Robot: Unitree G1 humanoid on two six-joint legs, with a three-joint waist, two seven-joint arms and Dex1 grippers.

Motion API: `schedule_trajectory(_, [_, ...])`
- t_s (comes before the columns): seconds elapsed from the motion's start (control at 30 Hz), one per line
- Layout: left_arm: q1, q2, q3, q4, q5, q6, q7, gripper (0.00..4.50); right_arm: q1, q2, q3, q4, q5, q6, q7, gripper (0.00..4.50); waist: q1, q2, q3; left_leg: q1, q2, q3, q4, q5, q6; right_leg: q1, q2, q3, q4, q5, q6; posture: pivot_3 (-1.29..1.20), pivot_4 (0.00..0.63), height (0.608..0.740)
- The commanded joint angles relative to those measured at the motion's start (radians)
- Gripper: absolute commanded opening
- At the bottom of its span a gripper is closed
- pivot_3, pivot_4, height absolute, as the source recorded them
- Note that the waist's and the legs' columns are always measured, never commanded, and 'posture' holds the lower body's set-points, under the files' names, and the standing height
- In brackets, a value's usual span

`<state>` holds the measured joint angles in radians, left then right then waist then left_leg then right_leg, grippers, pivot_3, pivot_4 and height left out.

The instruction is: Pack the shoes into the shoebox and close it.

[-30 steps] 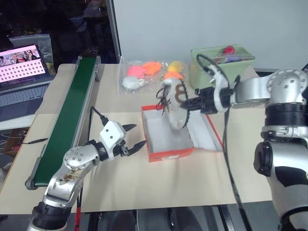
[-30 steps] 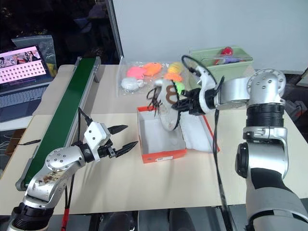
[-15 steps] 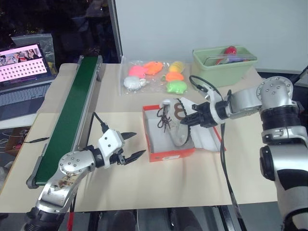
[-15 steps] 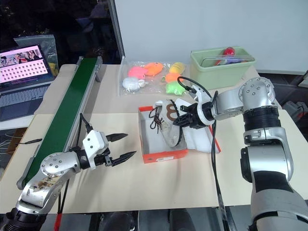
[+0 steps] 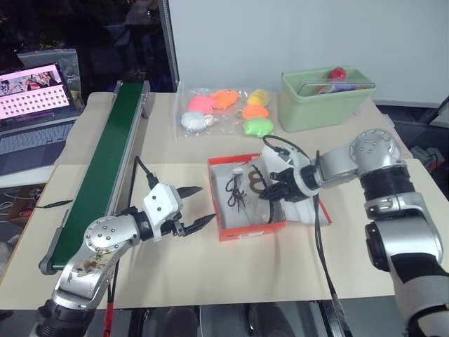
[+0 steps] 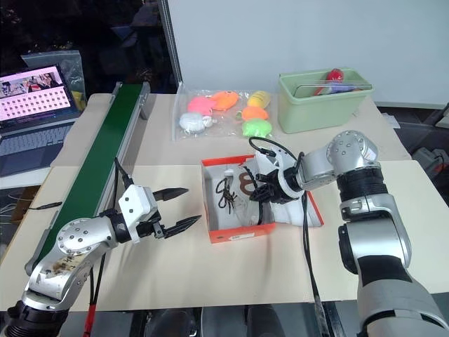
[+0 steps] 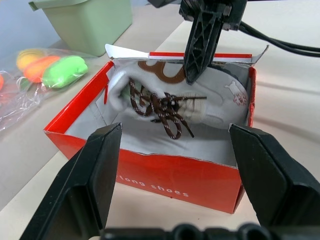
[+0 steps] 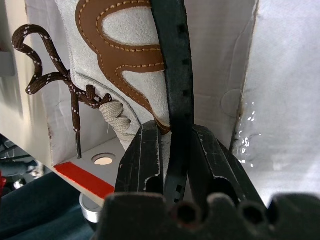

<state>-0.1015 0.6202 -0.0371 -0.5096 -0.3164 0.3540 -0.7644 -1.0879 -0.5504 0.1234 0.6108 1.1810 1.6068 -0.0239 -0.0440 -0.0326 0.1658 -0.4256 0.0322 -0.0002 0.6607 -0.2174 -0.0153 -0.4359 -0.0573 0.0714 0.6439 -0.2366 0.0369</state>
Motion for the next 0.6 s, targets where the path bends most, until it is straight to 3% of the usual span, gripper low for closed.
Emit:
schedule_trajectory(0.03, [-0.001, 0.006, 0.012, -0.038, -0.004, -0.005, 0.005, 3.66, -0.032, 0.023, -0.072, -0.033, -0.065, 0.008, 0.030, 2.23, 0.000, 0.000, 0.000, 0.000, 0.000, 0.000, 0.000, 0.000, 0.000, 0.000, 0.000, 0.000, 0.000, 0.000, 0.000, 0.00, 0.150, 0.729])
schedule_trajectory(0.2, [-0.007, 0.008, 0.010, -0.025, 0.002, -0.015, 0.002, 3.66, -0.079, 0.071, -0.133, -0.029, -0.155, 0.008, 0.057, 3.95, 0.000, 0.000, 0.000, 0.000, 0.000, 0.000, 0.000, 0.000, 0.000, 0.000, 0.000, 0.000, 0.001, 0.000, 0.000, 0.00, 0.150, 0.729])
schedule_trajectory(0.4, [-0.049, -0.021, 0.041, 0.029, 0.025, -0.025, 0.062, 3.66, -0.124, 0.105, -0.192, -0.101, -0.252, -0.011, 0.092, 3.95, 0.001, 0.000, 0.000, 0.000, 0.000, 0.000, 0.000, 0.000, 0.000, 0.000, 0.000, 0.000, 0.001, 0.000, 0.000, 0.00, 0.150, 0.729])
schedule_trajectory(0.6, [-0.173, -0.138, 0.173, 0.131, 0.098, 0.025, 0.354, 3.66, -0.079, 0.056, -0.131, -0.399, -0.367, -0.203, 0.204, 3.95, 0.002, 0.000, 0.000, 0.000, 0.000, -0.001, 0.001, 0.000, 0.000, 0.000, 0.000, -0.001, 0.002, 0.000, 0.000, 0.00, 0.150, 0.729])
